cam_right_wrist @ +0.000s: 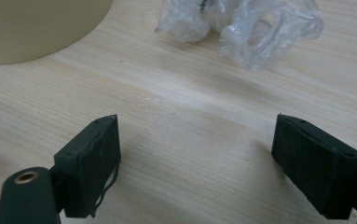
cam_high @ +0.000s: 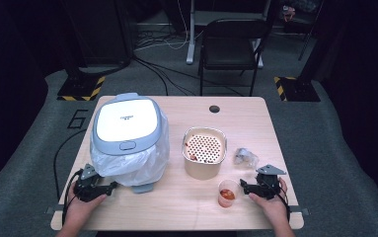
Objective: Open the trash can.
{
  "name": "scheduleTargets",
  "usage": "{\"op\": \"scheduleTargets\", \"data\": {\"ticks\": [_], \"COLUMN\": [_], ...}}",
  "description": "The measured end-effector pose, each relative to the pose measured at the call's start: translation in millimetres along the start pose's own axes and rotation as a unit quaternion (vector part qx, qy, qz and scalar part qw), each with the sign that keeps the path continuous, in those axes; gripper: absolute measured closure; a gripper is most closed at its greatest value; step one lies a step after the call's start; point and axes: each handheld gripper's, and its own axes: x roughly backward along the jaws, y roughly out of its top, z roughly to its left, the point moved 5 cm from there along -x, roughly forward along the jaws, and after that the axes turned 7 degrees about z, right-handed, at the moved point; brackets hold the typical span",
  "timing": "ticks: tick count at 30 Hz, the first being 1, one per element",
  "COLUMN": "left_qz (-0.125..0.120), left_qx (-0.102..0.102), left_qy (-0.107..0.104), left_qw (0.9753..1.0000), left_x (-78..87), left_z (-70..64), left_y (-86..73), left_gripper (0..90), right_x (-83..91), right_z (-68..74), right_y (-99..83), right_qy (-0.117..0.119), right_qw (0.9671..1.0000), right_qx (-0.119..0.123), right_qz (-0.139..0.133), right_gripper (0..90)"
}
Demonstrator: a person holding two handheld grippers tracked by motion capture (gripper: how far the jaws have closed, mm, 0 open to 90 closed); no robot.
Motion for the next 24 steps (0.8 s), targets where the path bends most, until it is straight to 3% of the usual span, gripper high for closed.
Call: {"op": "scheduleTargets", "data": {"ticks": [3,6,7,8,11,12,15,17,21,24], "left_qz": [0.006,-0.013,-0.019,-0.019,-0.022,-0.022,-0.032,-0.022,-0.028,-0.027], "left_qx": [0.019,0.023,0.025,0.025,0.02,0.021,0.035,0.046,0.031,0.004], "left_qy": [-0.038,-0.03,-0.042,-0.042,-0.036,-0.057,-0.064,-0.08,-0.09,-0.111], "left_qw": [0.9991,0.9992,0.9986,0.9986,0.9989,0.9979,0.9968,0.9955,0.9951,0.9935], "left_x": [6.8,17.1,22.7,22.7,33.6,42.9,50.1,56.9,61.6,64.5], "left_z": [-4.8,-7.0,-8.0,-8.0,-7.0,-9.5,-14.7,-25.1,-40.2,-53.8], "left_y": [0.3,3.8,5.1,5.1,6.3,7.3,8.4,4.3,4.8,11.1], "left_gripper": [45.4,53.8,56.3,61.5,65.5,69.6,77.3,80.8,79.6,77.8], "right_x": [2.1,5.6,6.0,6.0,10.0,13.7,16.0,18.6,23.5,30.6], "right_z": [-1.5,-1.0,0.0,0.0,2.1,3.3,3.2,1.4,-0.4,-0.2], "right_y": [0.1,-0.9,-0.9,-0.9,-2.0,-1.8,-1.3,-1.0,-0.6,3.3], "right_qy": [-0.005,-0.006,-0.007,-0.007,-0.008,-0.009,-0.012,-0.018,-0.022,-0.026], "right_qw": [1.0,0.9999,0.9999,0.9999,0.9995,0.9996,0.9995,0.9993,0.9992,0.9993], "right_qx": [-0.003,0.001,-0.003,-0.003,-0.008,-0.006,-0.006,-0.007,-0.008,-0.014], "right_qz": [0.004,0.012,0.014,0.014,0.028,0.028,0.028,0.032,0.033,0.023], "right_gripper": [21.7,27.1,28.3,28.3,33.5,37.2,40.8,42.9,43.0,38.3]}}
